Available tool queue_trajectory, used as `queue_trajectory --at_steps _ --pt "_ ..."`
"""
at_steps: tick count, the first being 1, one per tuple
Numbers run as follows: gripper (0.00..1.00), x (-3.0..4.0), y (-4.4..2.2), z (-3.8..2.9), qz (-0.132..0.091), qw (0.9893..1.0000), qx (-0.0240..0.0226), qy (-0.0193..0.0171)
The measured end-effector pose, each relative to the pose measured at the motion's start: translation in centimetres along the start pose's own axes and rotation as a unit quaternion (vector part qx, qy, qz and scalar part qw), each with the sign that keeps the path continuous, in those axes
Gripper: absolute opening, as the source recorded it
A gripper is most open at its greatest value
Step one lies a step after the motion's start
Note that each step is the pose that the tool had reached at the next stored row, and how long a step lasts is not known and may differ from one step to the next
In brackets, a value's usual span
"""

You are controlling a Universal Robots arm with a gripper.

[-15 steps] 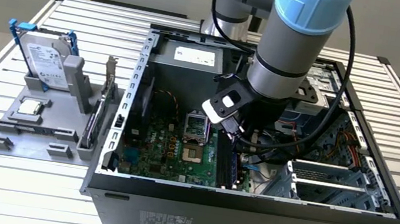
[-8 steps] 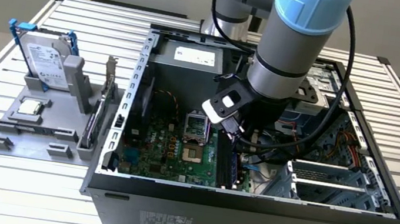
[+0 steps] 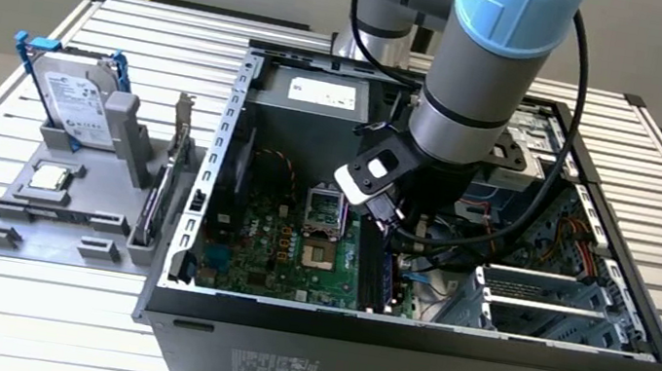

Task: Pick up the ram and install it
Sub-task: 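Press down the ram until it locks into place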

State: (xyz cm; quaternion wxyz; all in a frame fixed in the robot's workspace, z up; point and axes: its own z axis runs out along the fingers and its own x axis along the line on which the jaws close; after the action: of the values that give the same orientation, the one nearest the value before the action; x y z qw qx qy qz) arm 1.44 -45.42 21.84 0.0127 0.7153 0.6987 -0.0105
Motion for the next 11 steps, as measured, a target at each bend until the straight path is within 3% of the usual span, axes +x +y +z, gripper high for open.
queue_trajectory --at_steps 7,11 --pt "0.0 0.0 0.0 -0.35 0.0 1.0 -0.0001 0.0004" --pt "0.0 -0.05 0.01 -1.42 0.0 1.0 0.0 0.0"
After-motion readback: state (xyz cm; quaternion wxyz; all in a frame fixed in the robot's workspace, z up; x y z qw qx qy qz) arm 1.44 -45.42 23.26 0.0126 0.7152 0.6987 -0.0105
